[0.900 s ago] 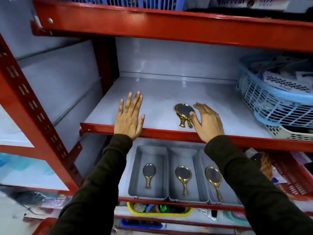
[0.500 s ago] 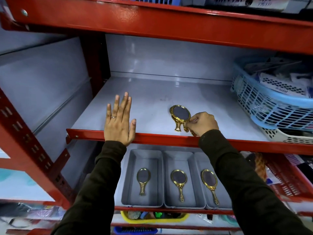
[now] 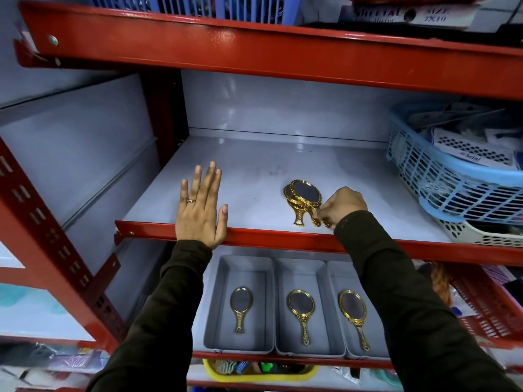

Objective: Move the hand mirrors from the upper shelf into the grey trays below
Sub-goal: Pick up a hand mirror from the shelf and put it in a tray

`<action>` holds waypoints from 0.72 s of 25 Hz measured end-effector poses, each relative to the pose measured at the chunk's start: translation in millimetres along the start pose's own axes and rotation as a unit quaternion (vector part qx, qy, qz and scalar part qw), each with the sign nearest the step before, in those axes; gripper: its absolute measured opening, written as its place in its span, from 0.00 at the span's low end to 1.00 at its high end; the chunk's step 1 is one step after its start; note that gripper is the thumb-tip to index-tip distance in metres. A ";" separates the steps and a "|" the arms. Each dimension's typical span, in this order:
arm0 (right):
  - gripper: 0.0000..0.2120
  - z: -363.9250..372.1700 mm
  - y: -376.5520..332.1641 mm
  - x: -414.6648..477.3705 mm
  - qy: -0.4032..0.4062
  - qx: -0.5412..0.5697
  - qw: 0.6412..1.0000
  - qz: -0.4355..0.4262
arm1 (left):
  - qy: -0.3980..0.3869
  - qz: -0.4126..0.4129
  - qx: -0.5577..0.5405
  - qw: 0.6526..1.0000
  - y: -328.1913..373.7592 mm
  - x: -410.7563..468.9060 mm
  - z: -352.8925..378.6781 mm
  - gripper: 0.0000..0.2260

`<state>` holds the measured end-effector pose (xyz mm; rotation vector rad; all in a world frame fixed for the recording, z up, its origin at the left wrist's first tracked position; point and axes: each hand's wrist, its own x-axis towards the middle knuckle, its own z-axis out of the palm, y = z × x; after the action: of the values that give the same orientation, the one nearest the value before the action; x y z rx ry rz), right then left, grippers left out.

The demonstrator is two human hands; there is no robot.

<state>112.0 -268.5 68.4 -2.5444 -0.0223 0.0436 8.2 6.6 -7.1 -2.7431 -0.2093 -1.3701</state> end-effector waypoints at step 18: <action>0.05 -37.1 180.8 -144.4 -0.142 0.003 0.988 0.064 | 0.036 0.004 0.018 0.999 5.5 -0.6 -1.7 0.30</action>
<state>-29.9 -442.6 1.3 -2.5101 0.0286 0.4548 7.3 1.0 -6.6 -2.6571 -0.2167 -1.4463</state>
